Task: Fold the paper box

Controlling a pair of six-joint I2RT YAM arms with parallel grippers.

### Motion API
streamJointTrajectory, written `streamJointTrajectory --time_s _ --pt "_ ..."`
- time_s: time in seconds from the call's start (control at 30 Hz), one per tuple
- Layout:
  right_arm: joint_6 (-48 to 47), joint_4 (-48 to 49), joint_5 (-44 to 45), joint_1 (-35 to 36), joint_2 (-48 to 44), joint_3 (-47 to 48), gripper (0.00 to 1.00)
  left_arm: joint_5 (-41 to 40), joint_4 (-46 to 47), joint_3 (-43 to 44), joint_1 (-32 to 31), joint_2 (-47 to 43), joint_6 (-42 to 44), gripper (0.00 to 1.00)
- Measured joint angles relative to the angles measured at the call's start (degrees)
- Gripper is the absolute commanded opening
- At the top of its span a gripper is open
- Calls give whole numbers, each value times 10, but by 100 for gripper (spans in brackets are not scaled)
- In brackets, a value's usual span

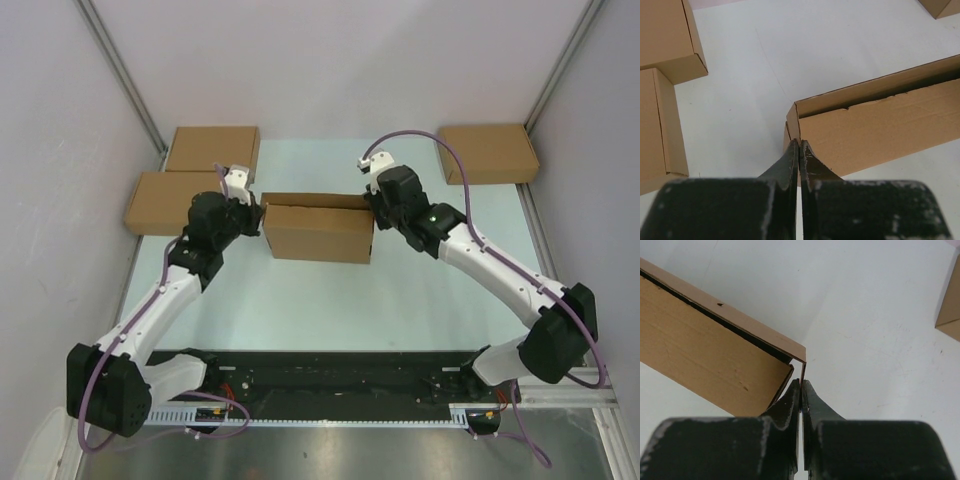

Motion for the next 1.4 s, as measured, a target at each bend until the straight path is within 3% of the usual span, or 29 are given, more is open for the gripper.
streamJointTrajectory --time_s 0.57,1.4 --pt "122 -85 -72 -54 74 106 0 -43 5 23 -21 35 7 0" --pt "206 -118 -141 -86 102 152 0 -71 10 34 -32 53 16 0"
